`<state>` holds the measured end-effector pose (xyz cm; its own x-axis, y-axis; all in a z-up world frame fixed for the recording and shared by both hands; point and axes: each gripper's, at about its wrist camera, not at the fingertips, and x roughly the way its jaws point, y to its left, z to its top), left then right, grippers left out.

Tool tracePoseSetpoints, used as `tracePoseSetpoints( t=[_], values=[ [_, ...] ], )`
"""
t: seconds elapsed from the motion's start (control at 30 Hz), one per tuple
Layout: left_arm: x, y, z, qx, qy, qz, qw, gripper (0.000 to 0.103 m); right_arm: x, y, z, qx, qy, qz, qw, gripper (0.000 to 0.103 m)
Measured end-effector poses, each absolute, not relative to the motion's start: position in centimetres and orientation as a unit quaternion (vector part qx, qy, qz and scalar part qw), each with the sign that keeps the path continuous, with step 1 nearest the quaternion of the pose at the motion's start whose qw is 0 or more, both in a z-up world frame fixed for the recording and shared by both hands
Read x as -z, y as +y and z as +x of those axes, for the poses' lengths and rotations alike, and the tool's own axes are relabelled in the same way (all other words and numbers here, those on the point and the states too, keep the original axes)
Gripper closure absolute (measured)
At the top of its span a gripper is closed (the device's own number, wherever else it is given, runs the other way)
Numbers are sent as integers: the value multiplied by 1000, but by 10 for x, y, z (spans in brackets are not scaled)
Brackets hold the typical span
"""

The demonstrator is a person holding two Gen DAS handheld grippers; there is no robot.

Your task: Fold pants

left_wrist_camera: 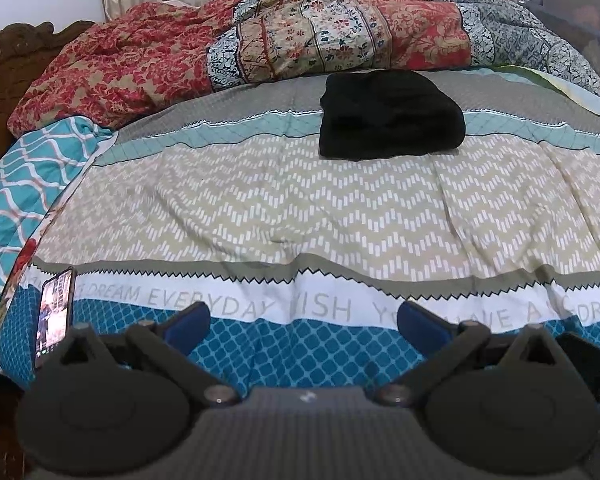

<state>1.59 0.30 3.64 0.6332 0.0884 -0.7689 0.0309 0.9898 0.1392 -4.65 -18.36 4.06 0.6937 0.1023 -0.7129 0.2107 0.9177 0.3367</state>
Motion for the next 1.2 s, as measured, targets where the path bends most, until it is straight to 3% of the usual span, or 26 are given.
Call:
tracePoseSetpoints(
  t=[1.2],
  values=[
    [-23, 11, 18, -13, 459, 51, 887, 0, -35, -181, -45, 35, 394, 194, 898, 0]
  ],
)
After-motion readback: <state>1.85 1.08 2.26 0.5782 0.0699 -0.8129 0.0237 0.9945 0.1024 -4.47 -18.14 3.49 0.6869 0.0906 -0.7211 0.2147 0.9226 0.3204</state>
